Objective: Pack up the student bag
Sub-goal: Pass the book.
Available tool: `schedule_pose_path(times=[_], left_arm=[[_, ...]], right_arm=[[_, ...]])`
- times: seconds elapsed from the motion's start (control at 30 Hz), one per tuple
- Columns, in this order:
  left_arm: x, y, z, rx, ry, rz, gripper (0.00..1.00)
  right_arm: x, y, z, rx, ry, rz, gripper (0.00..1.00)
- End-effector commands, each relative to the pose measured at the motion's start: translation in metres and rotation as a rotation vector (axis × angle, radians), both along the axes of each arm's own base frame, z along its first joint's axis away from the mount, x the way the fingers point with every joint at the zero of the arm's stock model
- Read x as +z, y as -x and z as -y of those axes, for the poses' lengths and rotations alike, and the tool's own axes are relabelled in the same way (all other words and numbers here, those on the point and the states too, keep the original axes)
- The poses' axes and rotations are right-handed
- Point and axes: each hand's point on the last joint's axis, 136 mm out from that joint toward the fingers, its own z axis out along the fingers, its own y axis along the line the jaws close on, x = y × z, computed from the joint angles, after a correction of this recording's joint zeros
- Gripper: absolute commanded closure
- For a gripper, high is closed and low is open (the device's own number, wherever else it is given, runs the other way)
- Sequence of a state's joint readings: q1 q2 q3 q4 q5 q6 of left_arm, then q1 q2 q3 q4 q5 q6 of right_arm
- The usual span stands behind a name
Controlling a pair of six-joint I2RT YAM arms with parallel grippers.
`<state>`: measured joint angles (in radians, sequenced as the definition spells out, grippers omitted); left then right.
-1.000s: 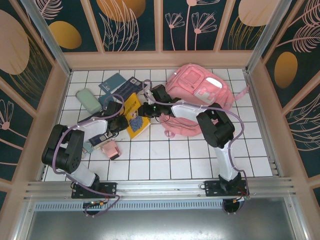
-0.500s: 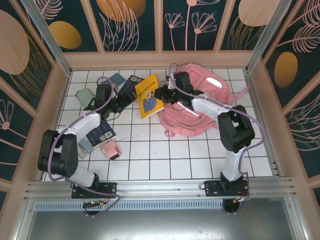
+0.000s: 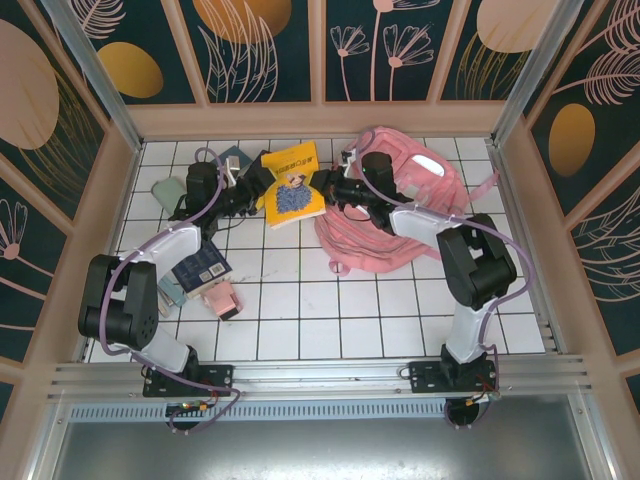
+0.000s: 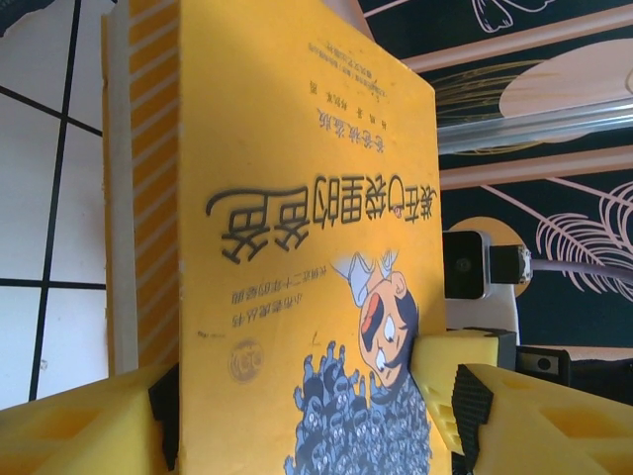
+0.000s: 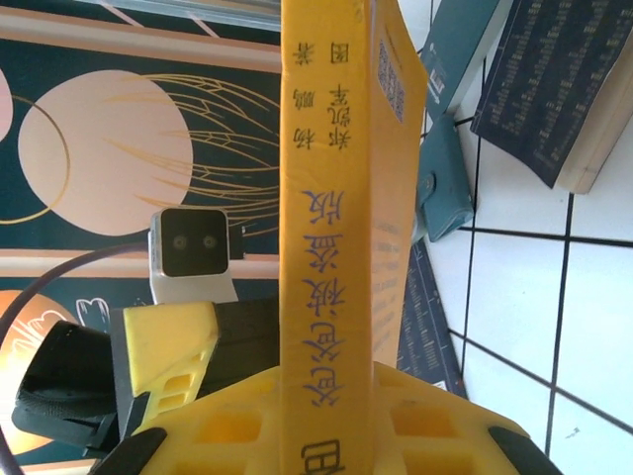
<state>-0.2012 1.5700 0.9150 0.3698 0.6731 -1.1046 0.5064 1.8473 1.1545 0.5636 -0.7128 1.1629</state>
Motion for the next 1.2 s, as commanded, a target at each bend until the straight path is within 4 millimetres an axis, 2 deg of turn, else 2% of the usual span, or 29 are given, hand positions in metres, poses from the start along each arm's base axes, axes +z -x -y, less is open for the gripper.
schedule_pose_path(times=[0.0, 0.2, 0.3, 0.37, 0.43, 0.53, 0.63, 0.73, 0.9, 1.07, 1.1, 1.13, 1.17], left_arm=[[0.006, 0.007, -0.004, -0.011, -0.003, 0.016, 0.28], [-0.015, 0.011, -0.019, 0.032, -0.139, -0.046, 0.27], [-0.012, 0.014, -0.016, 0.014, -0.122, -0.043, 0.27], [-0.002, 0.016, -0.011, -0.008, -0.070, -0.018, 0.29], [0.019, 0.018, -0.003, -0.031, 0.028, 0.035, 0.32], [0.045, 0.021, 0.001, -0.045, 0.163, 0.098, 0.37], [0.060, 0.028, -0.002, -0.020, 0.259, 0.125, 0.41], [0.070, 0.034, -0.004, -0.005, 0.285, 0.153, 0.44], [0.089, 0.039, -0.009, 0.017, 0.305, 0.200, 0.63], [0.094, 0.041, -0.012, 0.049, 0.278, 0.213, 0.90], [0.094, 0.042, -0.012, 0.051, 0.265, 0.210, 0.94], [0.092, 0.042, -0.012, 0.055, 0.255, 0.206, 1.00], [0.091, 0.043, -0.013, 0.058, 0.251, 0.203, 1.00]], right_arm=[[0.085, 0.018, -0.003, 0.022, -0.144, 0.188, 1.00], [0.099, 0.017, -0.004, -0.003, -0.106, 0.229, 1.00], [0.106, 0.018, -0.005, 0.003, -0.120, 0.242, 1.00], [0.104, 0.018, -0.007, 0.016, -0.132, 0.236, 1.00], [0.101, 0.026, -0.017, 0.057, -0.157, 0.226, 1.00], [0.098, 0.028, -0.018, 0.084, -0.188, 0.219, 1.00], [0.097, 0.033, -0.020, 0.123, -0.210, 0.208, 1.00], [0.096, 0.026, -0.011, 0.149, -0.214, 0.211, 1.00], [0.090, 0.022, -0.007, 0.183, -0.204, 0.200, 1.00], [0.079, 0.024, -0.010, 0.210, -0.170, 0.193, 1.00], [0.078, 0.025, -0.009, 0.209, -0.157, 0.196, 0.99], [0.076, 0.025, -0.009, 0.207, -0.144, 0.197, 0.92], [0.073, 0.026, -0.008, 0.206, -0.131, 0.196, 0.89]])
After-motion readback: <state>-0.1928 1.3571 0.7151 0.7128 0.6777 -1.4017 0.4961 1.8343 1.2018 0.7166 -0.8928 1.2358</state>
